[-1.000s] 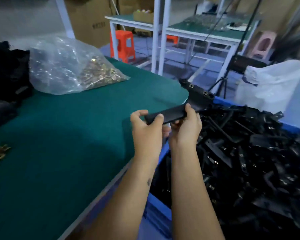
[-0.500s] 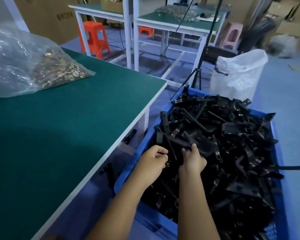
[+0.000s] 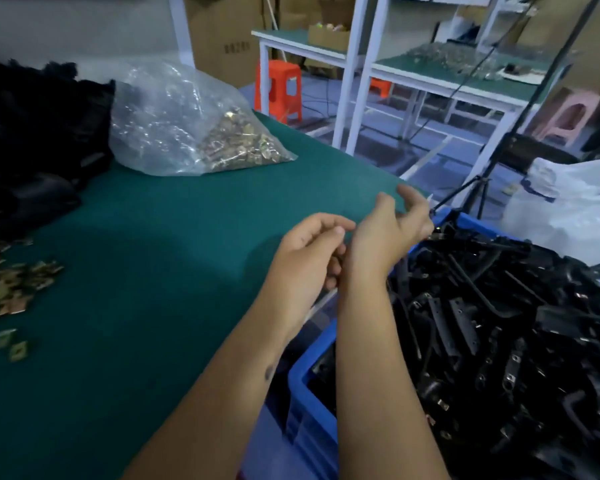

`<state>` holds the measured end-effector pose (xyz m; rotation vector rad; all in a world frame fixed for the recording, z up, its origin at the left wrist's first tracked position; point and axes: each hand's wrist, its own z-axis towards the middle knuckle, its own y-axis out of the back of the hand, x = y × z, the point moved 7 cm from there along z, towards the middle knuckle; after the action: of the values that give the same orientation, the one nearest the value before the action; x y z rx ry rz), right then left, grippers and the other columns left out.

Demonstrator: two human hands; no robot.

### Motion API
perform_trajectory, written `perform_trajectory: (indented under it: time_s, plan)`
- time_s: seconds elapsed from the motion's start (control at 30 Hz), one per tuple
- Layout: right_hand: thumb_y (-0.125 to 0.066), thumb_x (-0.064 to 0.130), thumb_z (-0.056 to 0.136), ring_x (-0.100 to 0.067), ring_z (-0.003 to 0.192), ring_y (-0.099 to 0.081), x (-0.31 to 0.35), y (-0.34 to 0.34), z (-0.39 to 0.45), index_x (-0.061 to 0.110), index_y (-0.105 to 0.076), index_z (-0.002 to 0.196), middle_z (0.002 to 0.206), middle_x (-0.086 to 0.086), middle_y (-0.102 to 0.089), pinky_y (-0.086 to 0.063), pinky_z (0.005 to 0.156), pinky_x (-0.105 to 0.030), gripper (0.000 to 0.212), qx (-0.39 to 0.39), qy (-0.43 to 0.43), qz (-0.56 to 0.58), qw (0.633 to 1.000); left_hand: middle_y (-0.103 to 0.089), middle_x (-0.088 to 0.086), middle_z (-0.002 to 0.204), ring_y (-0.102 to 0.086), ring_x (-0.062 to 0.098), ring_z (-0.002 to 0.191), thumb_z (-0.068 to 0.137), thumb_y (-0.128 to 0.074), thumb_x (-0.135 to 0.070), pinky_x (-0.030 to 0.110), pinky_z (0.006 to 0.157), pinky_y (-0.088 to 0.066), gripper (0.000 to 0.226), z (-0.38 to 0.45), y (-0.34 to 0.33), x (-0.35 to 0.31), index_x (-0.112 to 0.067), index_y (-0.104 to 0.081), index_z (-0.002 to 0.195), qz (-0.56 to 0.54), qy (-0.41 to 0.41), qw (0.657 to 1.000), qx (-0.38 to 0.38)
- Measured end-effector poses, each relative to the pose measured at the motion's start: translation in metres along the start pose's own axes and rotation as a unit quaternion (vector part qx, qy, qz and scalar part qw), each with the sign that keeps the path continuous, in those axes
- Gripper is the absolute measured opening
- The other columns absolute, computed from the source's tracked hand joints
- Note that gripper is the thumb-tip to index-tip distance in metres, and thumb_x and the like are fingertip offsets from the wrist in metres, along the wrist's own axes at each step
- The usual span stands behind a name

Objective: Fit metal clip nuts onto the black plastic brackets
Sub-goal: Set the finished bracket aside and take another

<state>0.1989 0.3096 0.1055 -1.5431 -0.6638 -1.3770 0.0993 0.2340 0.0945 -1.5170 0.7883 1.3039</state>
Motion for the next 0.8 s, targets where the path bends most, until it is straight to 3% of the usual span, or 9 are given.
perform_trajectory:
  time_s: [0.1, 0.23, 0.43, 0.53, 0.67, 0.8]
  plan:
    - [-0.053, 0.003, 0.089, 0.011, 0.078, -0.047, 0.010, -0.064, -0.045, 0.022, -0.057, 0.095, 0.109, 0.005, -0.040, -0.038, 0.069, -0.006, 0.019, 0.130, 0.031, 0.004, 0.991, -0.044, -0.014, 0.049, -0.033, 0.001, 0.039, 0.100, -0.043, -0.004, 0.014, 0.037, -0.027, 0.035, -0.001, 0.054, -0.026, -0.020, -0.061, 0.074, -0.010, -0.046, 0.995, -0.090]
    - [-0.053, 0.006, 0.090, 0.007, 0.079, -0.049, 0.000, -0.137, -0.122, 0.022, -0.060, 0.092, 0.101, 0.012, -0.041, -0.034, 0.069, -0.001, 0.018, 0.298, 0.042, -0.032, 0.953, -0.041, -0.012, 0.045, -0.034, 0.001, 0.038, 0.097, -0.040, -0.002, 0.014, 0.037, -0.029, 0.033, -0.016, 0.137, -0.049, -0.018, -0.052, 0.071, 0.007, -0.076, 0.971, -0.225]
    - [-0.052, 0.010, 0.090, -0.006, 0.092, -0.050, -0.036, -0.215, -0.232, 0.024, -0.061, 0.101, 0.113, 0.003, -0.048, -0.036, 0.081, -0.021, 0.020, 0.502, 0.054, -0.113, 0.856, -0.054, -0.014, 0.055, -0.047, 0.000, 0.052, 0.096, -0.046, -0.006, 0.014, 0.049, -0.038, 0.031, -0.061, 0.256, -0.069, -0.019, -0.059, 0.072, 0.110, -0.084, 0.914, -0.382]
    - [-0.052, 0.017, 0.091, -0.007, 0.098, -0.047, -0.056, -0.233, -0.268, 0.027, -0.057, 0.122, 0.118, 0.006, -0.042, -0.037, 0.079, -0.022, 0.033, 0.563, 0.069, -0.135, 0.813, -0.055, -0.012, 0.054, -0.048, 0.003, 0.051, 0.100, -0.046, -0.011, 0.022, 0.051, -0.040, 0.028, -0.088, 0.305, -0.073, -0.021, -0.063, 0.080, 0.179, -0.072, 0.882, -0.431]
    - [-0.056, 0.049, 0.089, -0.020, 0.129, -0.032, -0.086, -0.251, -0.287, 0.044, -0.034, 0.144, 0.142, 0.002, -0.035, -0.030, 0.102, -0.033, 0.060, 0.603, 0.123, -0.263, 0.743, -0.054, -0.011, 0.060, -0.044, 0.006, 0.052, 0.100, -0.044, -0.013, 0.028, 0.052, -0.037, 0.027, -0.111, 0.337, -0.064, -0.022, -0.064, 0.084, 0.187, -0.078, 0.863, -0.463]
    - [-0.055, 0.065, 0.084, -0.029, 0.133, -0.034, -0.092, -0.262, -0.290, 0.030, -0.032, 0.147, 0.147, -0.010, -0.034, -0.027, 0.110, -0.042, 0.076, 0.564, 0.203, -0.369, 0.710, -0.056, -0.006, 0.064, -0.044, 0.003, 0.050, 0.098, -0.047, -0.012, 0.018, 0.047, -0.037, 0.025, -0.102, 0.339, -0.065, -0.022, -0.065, 0.083, 0.214, -0.083, 0.855, -0.464]
